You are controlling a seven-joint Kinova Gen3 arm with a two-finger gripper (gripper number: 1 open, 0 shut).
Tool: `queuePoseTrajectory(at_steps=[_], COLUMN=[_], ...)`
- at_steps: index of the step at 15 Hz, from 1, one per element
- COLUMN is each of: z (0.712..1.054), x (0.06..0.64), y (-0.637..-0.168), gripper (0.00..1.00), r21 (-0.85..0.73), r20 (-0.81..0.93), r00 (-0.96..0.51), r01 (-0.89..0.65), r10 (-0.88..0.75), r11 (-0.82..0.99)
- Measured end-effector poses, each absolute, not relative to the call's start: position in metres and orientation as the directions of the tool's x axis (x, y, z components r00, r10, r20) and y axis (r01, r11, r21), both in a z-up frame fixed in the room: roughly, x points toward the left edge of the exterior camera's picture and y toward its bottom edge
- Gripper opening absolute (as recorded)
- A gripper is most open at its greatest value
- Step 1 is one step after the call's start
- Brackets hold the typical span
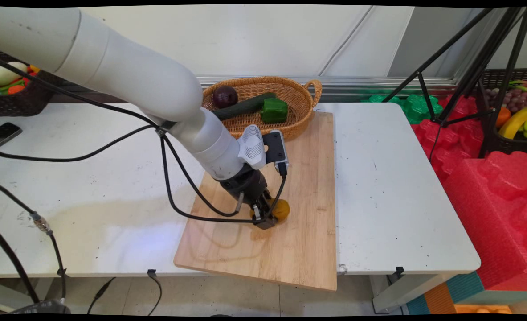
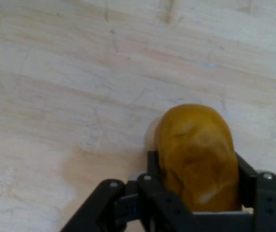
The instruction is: Place the picked object in the vegetable basket
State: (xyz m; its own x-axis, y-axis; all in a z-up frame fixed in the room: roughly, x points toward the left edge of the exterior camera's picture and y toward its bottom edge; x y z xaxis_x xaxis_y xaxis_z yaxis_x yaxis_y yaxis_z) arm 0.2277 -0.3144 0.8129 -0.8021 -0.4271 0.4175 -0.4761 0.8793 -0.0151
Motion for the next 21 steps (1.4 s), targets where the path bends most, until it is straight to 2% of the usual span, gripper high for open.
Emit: queuePoseTrajectory(at_steps=[9, 15, 21], z=[0.888, 0.946, 0.955], x=[0.235, 0.261, 0.286], y=[-0.314, -0.354, -0.404], gripper=[0.00, 0.00, 0.00], r21=[-0.065, -0.180, -0.250], r20=[0.492, 0.516, 0.487], r00=[-0.762, -0.725, -0.714], r01=[-0.515, -0.613, -0.666], r10=[-0.422, -0.456, -0.503], r11=[0.854, 0.770, 0.703])
